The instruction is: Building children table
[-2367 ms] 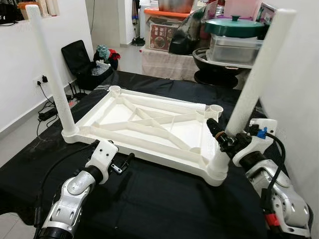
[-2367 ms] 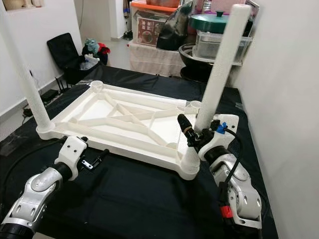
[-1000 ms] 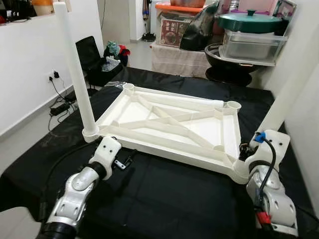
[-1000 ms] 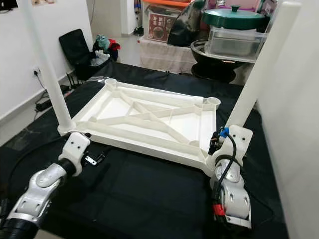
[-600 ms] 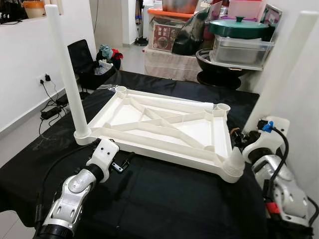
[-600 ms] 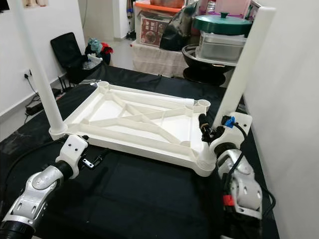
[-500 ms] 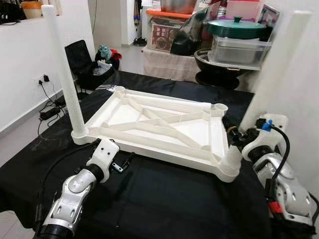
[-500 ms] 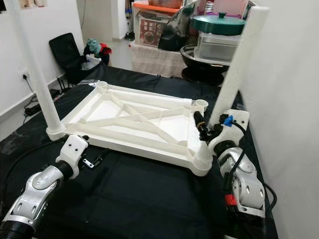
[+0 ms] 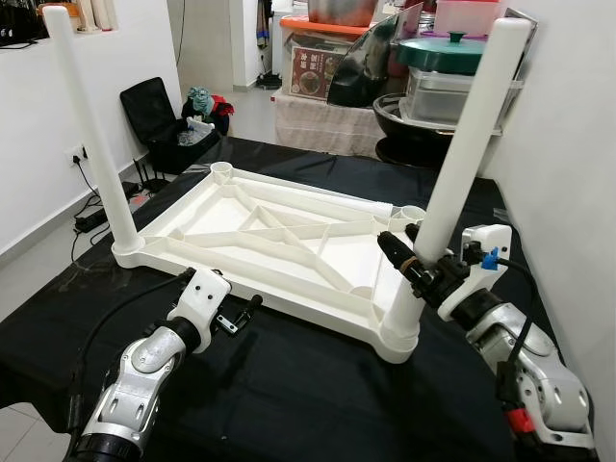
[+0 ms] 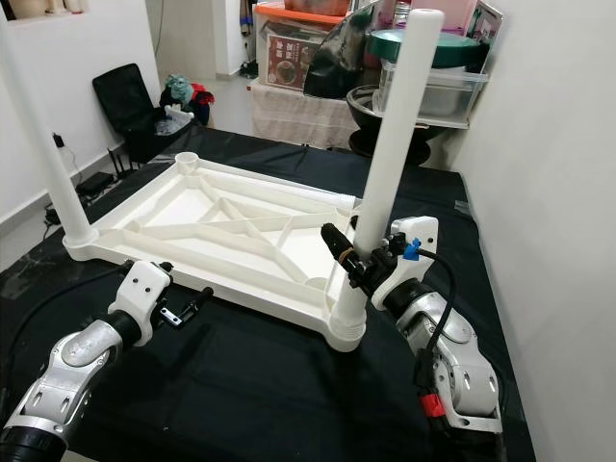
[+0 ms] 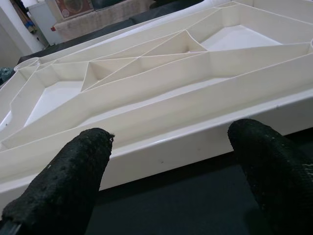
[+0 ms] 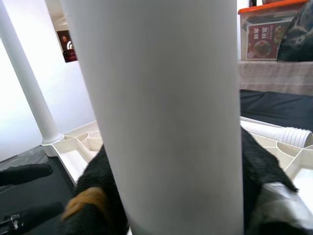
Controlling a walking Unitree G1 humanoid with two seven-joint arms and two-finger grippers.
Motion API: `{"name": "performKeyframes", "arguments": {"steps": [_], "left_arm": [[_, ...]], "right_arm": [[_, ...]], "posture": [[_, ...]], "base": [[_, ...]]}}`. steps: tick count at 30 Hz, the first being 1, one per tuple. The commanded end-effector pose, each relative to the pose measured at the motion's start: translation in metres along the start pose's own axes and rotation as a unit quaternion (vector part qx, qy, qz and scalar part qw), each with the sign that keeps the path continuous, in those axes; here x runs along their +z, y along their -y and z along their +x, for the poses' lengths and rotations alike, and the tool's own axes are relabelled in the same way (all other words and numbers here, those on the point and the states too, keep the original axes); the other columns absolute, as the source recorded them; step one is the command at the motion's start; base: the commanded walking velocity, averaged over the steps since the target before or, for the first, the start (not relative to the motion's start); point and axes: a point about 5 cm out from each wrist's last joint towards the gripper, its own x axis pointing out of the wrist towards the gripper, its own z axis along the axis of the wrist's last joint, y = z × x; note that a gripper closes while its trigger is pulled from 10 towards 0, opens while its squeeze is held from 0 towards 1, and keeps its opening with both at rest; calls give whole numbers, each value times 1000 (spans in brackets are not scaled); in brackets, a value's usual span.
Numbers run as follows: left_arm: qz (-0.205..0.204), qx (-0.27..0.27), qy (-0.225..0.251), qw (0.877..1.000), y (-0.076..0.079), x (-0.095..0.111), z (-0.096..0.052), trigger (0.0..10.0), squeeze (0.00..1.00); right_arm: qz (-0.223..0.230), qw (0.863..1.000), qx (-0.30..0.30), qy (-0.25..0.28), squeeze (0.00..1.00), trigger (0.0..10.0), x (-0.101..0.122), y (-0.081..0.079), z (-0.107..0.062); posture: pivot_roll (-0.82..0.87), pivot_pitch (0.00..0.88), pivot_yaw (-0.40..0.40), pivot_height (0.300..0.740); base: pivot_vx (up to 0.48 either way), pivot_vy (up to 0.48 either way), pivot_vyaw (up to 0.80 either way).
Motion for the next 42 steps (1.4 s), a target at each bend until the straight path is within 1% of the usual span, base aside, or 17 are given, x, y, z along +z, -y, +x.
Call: {"name": "performKeyframes", "arguments": {"steps": [1,8,9,10,11,12,16,23,24,25,26,28,31,33,38,39,42], "left_arm": [[2,-6,2,1000,0,-1,-1,10000,0],[1,-6,2,1000,2,-1,-1,10000,0],[1,-6,2,1000,3,-1,-1,10000,0],[1,-6,2,1000,3,-1,-1,10000,0],[0,-6,2,1000,3,-1,0,10000,0],[0,-5,2,1000,3,-1,0,10000,0],[0,-3,1,1000,3,-1,0,10000,0],[-1,-2,-3,1000,4,-3,-1,10000,0],[-1,-2,-3,1000,5,-3,-1,10000,0],[-2,-3,-3,1000,6,-3,0,10000,0],[-3,-3,-2,1000,6,-3,0,10000,0],[-4,-4,-2,1000,7,-3,1,10000,0],[-5,-5,-2,1000,7,-3,1,10000,0],[-8,-7,-3,1000,7,-3,0,10000,0],[-8,-9,-2,1000,7,-3,1,10000,0],[-7,-8,-1,1000,6,-2,1,10000,0],[-6,-8,-1,1000,6,-2,1,10000,0]], "right_arm": [[1,1000,-1,13,0,0,2,-4,7],[11,966,-257,0,0,0,-3,40,3],[-1,941,-336,-24,0,0,-10,50,-6],[-1,941,-336,-24,0,0,-10,50,-6],[-12,922,-386,-41,0,0,-14,56,-13],[-18,868,-490,-77,0,0,-25,61,-33],[-32,850,-520,-80,0,0,-28,48,-41],[-33,875,-475,-85,0,0,-28,12,-27],[-31,892,-443,-81,0,314,-26,3,-18],[-30,912,-402,-69,0,10000,-21,-3,-8],[-29,923,-381,-53,0,10000,-15,-7,-3],[-10,944,-330,-19,290,10000,-4,-12,5],[17,960,-278,7,282,10000,6,-20,10],[22,989,-140,46,0,10000,24,-39,13],[8,997,-11,76,0,10000,40,-50,4],[10,997,-17,80,910,10000,40,-42,3],[13,996,-31,80,1000,10000,40,-39,4]], "posture": [[72,0,-81,740],[61,0,-81,740],[60,0,-81,740],[60,0,-81,740],[60,0,-81,740],[62,0,-84,740],[62,0,-84,740],[55,0,-84,740],[55,0,-84,740],[51,0,-83,740],[51,0,-83,740],[51,0,-85,740],[50,0,-84,740],[49,0,-85,740],[52,0,-85,740],[55,0,-85,740],[55,0,-86,740]], "base": [[0,0,0],[0,0,0],[0,0,0],[0,0,0],[0,0,0],[0,0,0],[0,0,0],[0,0,0],[0,0,0],[0,0,0],[0,0,0],[0,0,0],[0,0,0],[0,0,0],[0,0,0],[0,0,0],[0,0,0]]}}
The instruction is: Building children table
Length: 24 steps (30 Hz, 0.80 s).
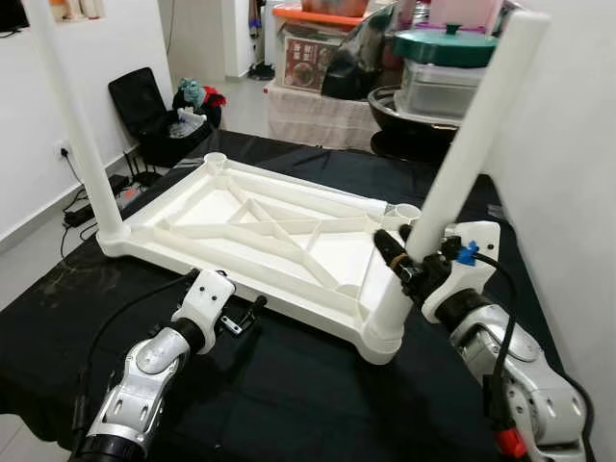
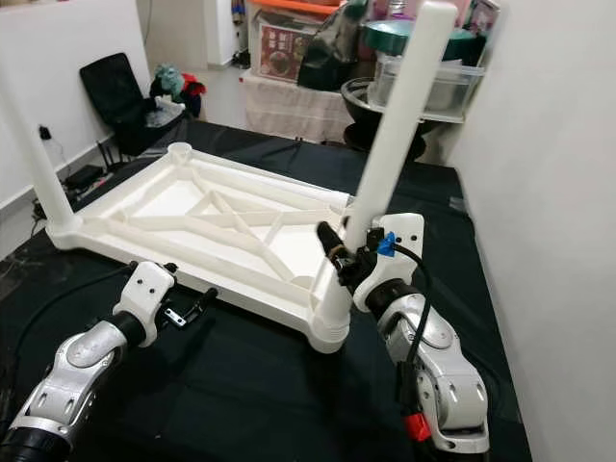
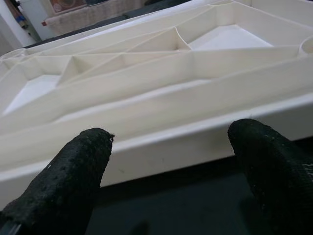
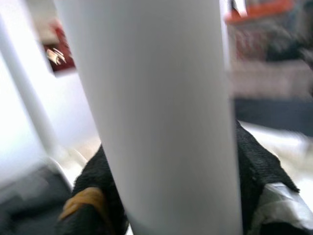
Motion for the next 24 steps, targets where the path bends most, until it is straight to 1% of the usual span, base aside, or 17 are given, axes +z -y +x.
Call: {"name": "performKeyframes", "arguments": {"steps": [1,3,4,5,6,7,9,10,11,12,17,18,20,21,22,23,24], "left_arm": [[-1,-4,-4,1000,1,-2,0,10000,0],[0,-4,-4,1000,0,-2,-1,10000,0],[0,-4,-4,1000,0,-2,-1,10000,0],[0,-5,-4,1000,0,-2,-1,10000,0],[0,-5,-4,1000,0,-2,-1,10000,0],[1,-6,-4,1000,1,-2,-1,10000,0],[1,-9,-3,1000,1,-2,0,10000,0],[1,-9,-3,1000,1,-2,0,10000,0],[1,-10,-2,1000,1,-1,0,10000,0],[1,-12,-1,1000,2,-1,2,10000,0],[2,-14,1,1000,2,1,3,10000,0],[2,-13,2,1000,1,0,2,10000,0],[2,-13,2,1000,1,0,2,10000,0],[3,-13,2,1000,1,0,2,10000,0],[3,-12,1,1000,1,-1,1,10000,0],[3,-12,1,1000,1,-1,1,10000,0],[3,-12,0,1000,1,-2,0,10000,0]], "right_arm": [[-5,1000,3,29,1000,10000,10,0,1],[-15,1000,27,0,1000,10000,3,-7,1],[-15,1000,27,0,1000,10000,3,-7,1],[-16,997,76,-14,0,10000,-1,-19,-4],[-16,997,76,-14,0,10000,-1,-19,-4],[-10,995,102,-17,0,10000,-2,-24,-6],[0,975,218,-33,0,10000,-3,-41,-21],[0,975,218,-33,0,10000,-3,-41,-21],[-3,968,247,-40,0,10000,-4,-43,-25],[-10,966,252,-53,0,10000,-8,-41,-25],[-15,967,245,-62,0,10000,-11,-34,-22],[-25,969,237,-69,0,118,-13,-26,-17],[-25,969,237,-69,0,118,-13,-26,-17],[-34,972,219,-72,0,0,-14,-20,-14],[-42,980,176,-76,0,0,-16,-11,-9],[-42,980,176,-76,0,0,-16,-11,-9],[-50,989,101,-95,0,0,-22,5,-3]], "posture": [[56,0,-85,740],[58,0,-84,740],[58,0,-84,740],[57,0,-80,740],[57,0,-80,740],[57,0,-80,740],[55,0,-78,740],[55,0,-78,740],[52,0,-73,740],[53,0,-75,740],[56,0,-79,740],[61,0,-86,740],[61,0,-86,740],[62,0,-88,740],[63,0,-91,740],[63,0,-91,740],[59,0,-90,740]], "base": [[0,0,0],[0,0,0],[0,0,0],[0,0,0],[0,0,0],[0,0,0],[0,0,0],[0,0,0],[0,0,0],[0,0,0],[0,0,0],[0,0,0],[0,0,0],[0,0,0],[0,0,0],[0,0,0],[0,0,0]]}}
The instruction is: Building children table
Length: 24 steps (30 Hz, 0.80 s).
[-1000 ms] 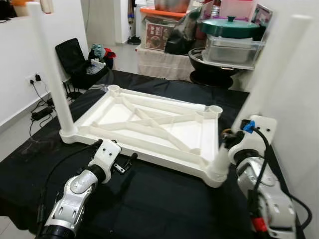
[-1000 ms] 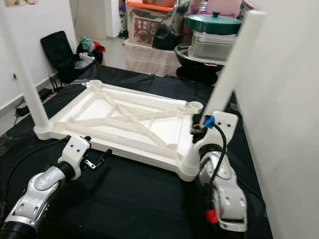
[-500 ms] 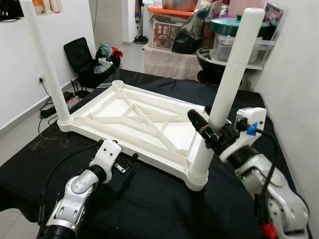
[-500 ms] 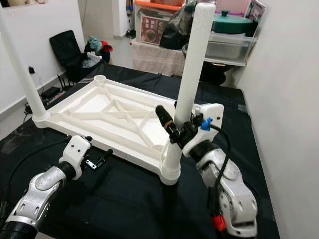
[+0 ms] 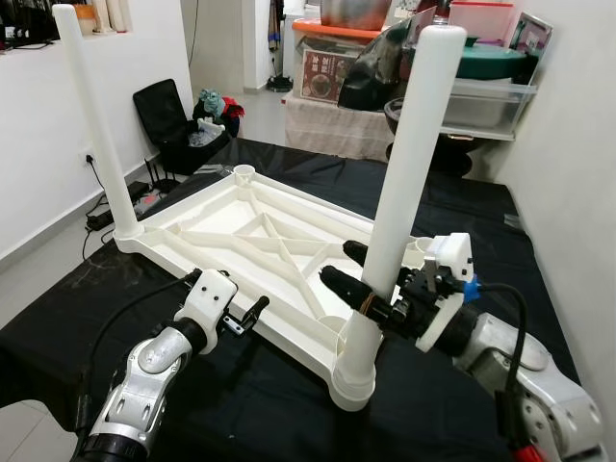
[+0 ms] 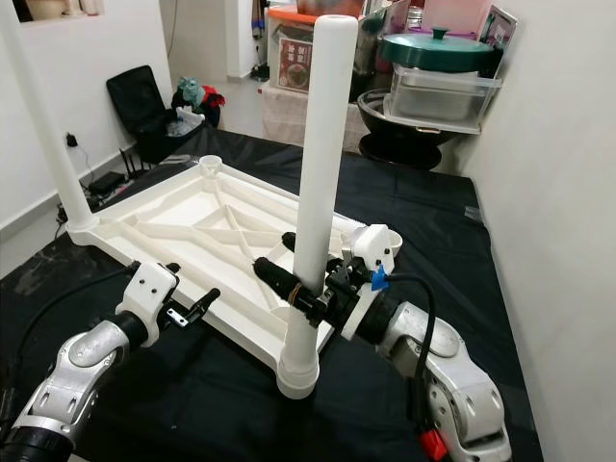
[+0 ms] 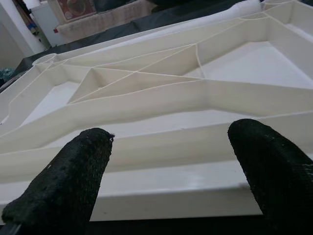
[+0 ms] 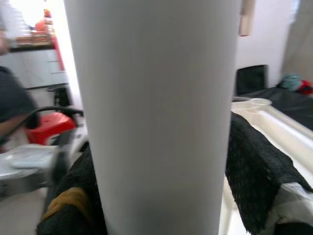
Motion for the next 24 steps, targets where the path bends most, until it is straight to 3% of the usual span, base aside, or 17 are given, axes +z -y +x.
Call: {"name": "performKeyframes", "arguments": {"steps": [1,2,3,5,7,8,9,10,13,15,16,17,18,19,20,23,24], "left_arm": [[0,-5,-4,1000,1,-4,-2,10000,0],[0,-5,-5,1000,2,-4,-3,10000,0],[0,-5,-5,1000,2,-4,-3,10000,0],[-1,-6,-6,1000,3,-4,-3,10000,0],[-1,-7,-6,1000,3,-4,-2,10000,0],[-1,-7,-6,1000,3,-4,-2,10000,0],[-1,-7,-5,1000,2,-4,-2,10000,0],[-1,-7,-5,1000,2,-4,-1,10000,0],[-1,-7,-6,1000,2,-4,-1,10000,0],[-1,-10,-6,1000,4,-4,0,10000,0],[-2,-13,-6,1000,5,-4,1,10000,0],[-2,-13,-6,1000,5,-4,1,10000,0],[-3,-15,-5,1000,6,-4,1,10000,0],[-3,-16,-5,1000,6,-3,2,10000,0],[-3,-16,-4,1000,6,-3,2,10000,0],[-3,-15,-3,1000,6,-2,3,10000,0],[-4,-15,-3,1000,5,-2,3,10000,0]], "right_arm": [[1,988,-147,-45,0,0,-14,32,-4],[1,975,-213,-65,0,0,-20,46,-8],[1,975,-213,-65,0,0,-20,46,-8],[-1,935,-342,-93,0,0,-30,69,-25],[-22,850,-516,-102,0,0,-30,86,-56],[-22,850,-516,-102,0,0,-30,86,-56],[-31,815,-570,-102,0,0,-29,89,-68],[-44,793,-601,-95,0,0,-25,85,-75],[-50,795,-597,-93,0,0,-23,76,-73],[-31,833,-547,-81,153,784,-23,56,-53],[-18,862,-503,-62,0,10000,-22,44,-36],[-18,862,-503,-62,0,10000,-22,44,-36],[-10,878,-476,-47,0,10000,-20,37,-26],[-12,888,-458,-29,780,10000,-16,34,-21],[2,904,-427,-6,1000,10000,-10,32,-15],[12,913,-408,9,1000,10000,-5,31,-12],[15,942,-333,31,682,10000,7,24,-3]], "posture": [[58,0,-90,740],[59,0,-90,740],[59,0,-90,740],[57,0,-91,740],[51,0,-85,740],[51,0,-85,740],[51,0,-85,740],[45,0,-80,740],[42,0,-78,740],[34,0,-71,740],[29,0,-68,740],[29,0,-68,740],[28,0,-68,740],[31,0,-69,740],[31,0,-69,740],[31,0,-69,740],[29,0,-73,740]], "base": [[0,0,0],[0,0,0],[0,0,0],[0,0,0],[0,0,0],[0,0,0],[0,0,0],[0,0,0],[0,0,0],[0,0,0],[0,0,0],[0,0,0],[0,0,0],[0,0,0],[0,0,0],[0,0,0],[0,0,0]]}}
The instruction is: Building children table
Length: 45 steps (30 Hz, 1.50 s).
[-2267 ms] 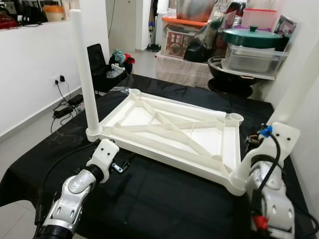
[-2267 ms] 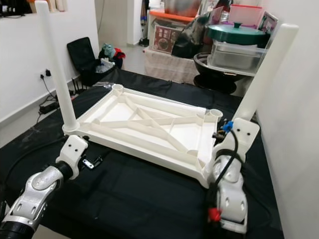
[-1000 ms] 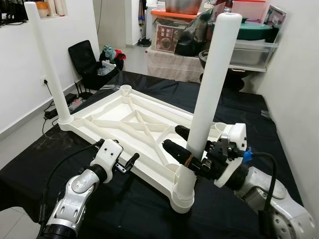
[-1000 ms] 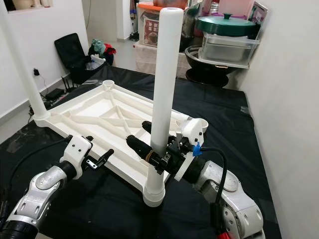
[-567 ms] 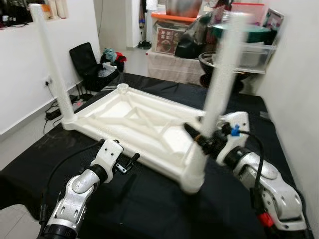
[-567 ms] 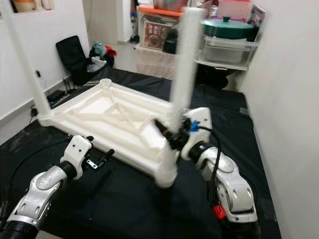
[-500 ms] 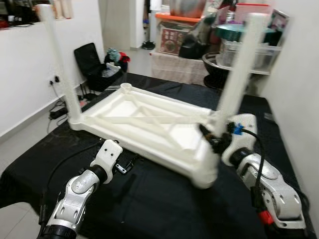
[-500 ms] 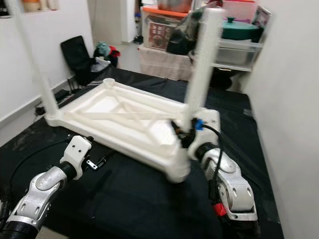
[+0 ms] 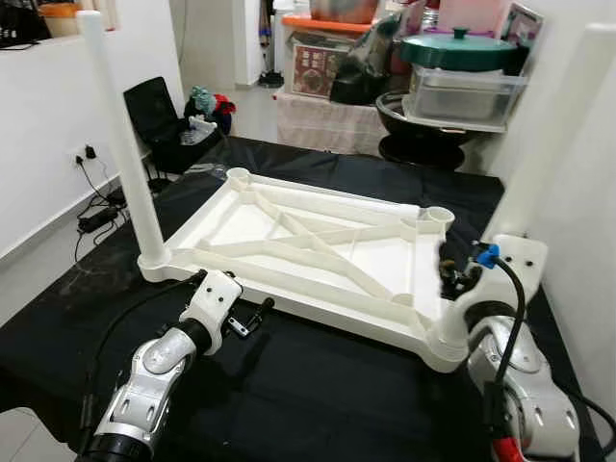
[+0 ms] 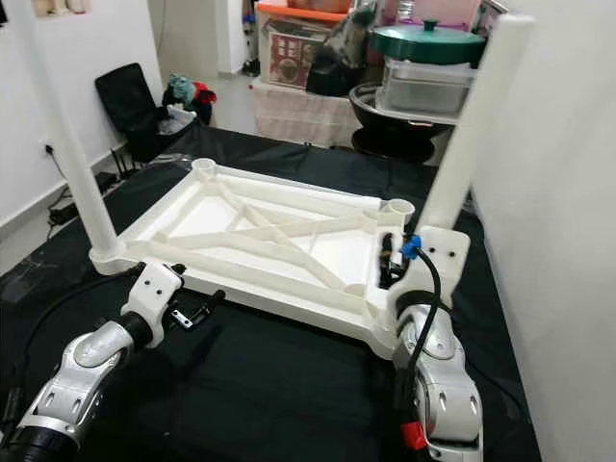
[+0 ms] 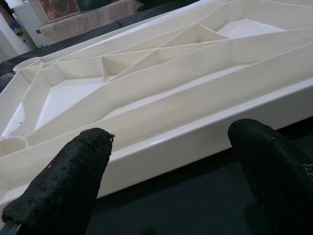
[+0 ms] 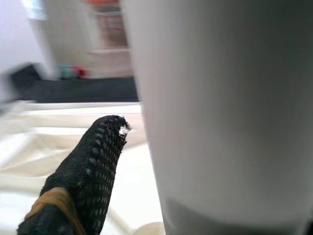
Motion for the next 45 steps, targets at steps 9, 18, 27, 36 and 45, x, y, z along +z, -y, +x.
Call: {"name": "performKeyframes", "arguments": {"steps": [9,18,27,36,45], "left_arm": [[-6,-7,-1,1000,2,-2,-1,10000,0],[-5,1,-4,1000,-1,-4,-4,10000,0],[-7,0,-5,1000,0,-4,-5,10000,0],[-9,-6,-5,1000,2,-4,-1,10000,0],[-12,-11,1,1000,2,0,2,10000,0]], "right_arm": [[-30,905,423,14,0,10000,22,-39,-25],[-50,937,347,-12,0,0,4,-29,1],[-66,983,-159,-71,0,0,-19,51,9],[-6,991,-113,-75,0,10000,-23,14,-9],[2,908,418,-17,0,10000,13,-51,-29]], "posture": [[47,0,-93,740],[63,0,-103,740],[44,0,-88,740],[17,0,-64,740],[37,0,-81,740]], "base": [[0,0,0],[0,0,0],[0,0,0],[0,0,0],[0,0,0]]}}
